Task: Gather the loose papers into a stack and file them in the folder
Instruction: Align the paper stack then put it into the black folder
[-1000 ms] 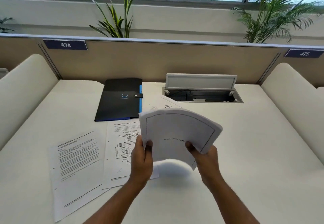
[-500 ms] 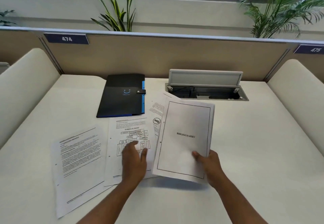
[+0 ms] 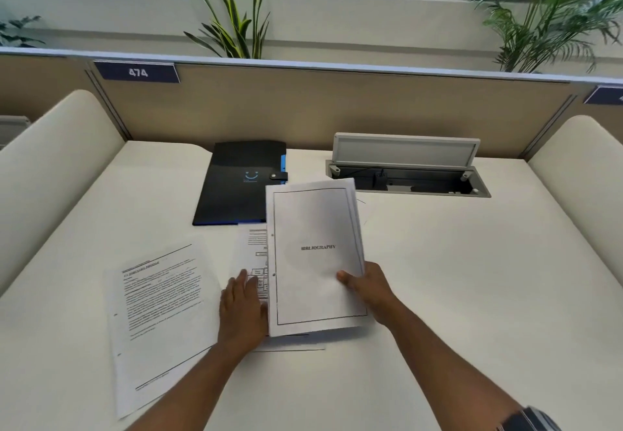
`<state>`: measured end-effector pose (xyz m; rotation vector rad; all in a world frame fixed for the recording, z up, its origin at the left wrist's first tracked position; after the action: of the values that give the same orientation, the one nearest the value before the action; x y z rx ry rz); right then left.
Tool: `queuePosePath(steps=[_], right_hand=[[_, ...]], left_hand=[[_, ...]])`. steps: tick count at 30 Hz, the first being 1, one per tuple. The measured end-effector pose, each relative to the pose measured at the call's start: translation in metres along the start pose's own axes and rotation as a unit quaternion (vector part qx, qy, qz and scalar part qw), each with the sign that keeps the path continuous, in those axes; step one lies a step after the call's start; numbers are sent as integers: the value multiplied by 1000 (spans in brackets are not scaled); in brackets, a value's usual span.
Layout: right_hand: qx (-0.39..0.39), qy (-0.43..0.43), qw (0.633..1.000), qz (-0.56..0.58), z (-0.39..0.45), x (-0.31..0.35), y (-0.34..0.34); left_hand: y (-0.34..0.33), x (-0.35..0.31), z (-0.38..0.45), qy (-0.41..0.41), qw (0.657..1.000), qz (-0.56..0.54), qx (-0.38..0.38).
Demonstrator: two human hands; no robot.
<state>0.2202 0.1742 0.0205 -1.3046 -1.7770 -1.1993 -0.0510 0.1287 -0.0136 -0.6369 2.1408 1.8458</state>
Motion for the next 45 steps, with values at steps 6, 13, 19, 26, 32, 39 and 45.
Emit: queuePosePath(steps=[6,13,19,26,32,39,45], right_hand=[[74,15,985,-157,15,4,0],[130,68,930,-336,-1,-6,14],[120,48,949,-288,-28,-32,39],[150,11,971,-185,-55,-57,69],[130,-41,991,11,-57,-73,81],[-127,-103,980,111,-49,-90,80],[-233,-141,962,34,-40,-81,68]], left_hand=[[12,13,5,17,999,-16,-41],[6,14,6,82,993,-12,-83],[-1,-6,4,27,996,-40,-73],[3,-10,6,52,995,-29,-85],[-2,-30,22,8,1000,-10,-23],[-14,-61,39,-11,1000,-1,8],[-18,-84,54,-37,997,-51,42]])
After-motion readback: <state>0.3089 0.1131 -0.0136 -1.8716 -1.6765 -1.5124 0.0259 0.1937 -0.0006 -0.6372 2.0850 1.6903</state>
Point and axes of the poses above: each hand's wrist, its own z-axis towards the middle knuckle, its own y-axis out of the back of the hand, x = y × z, the point moved 1 cm from there along z, towards the middle knuckle, and after that the axes turned 7 degrees about -z, right-handed, at the moved point
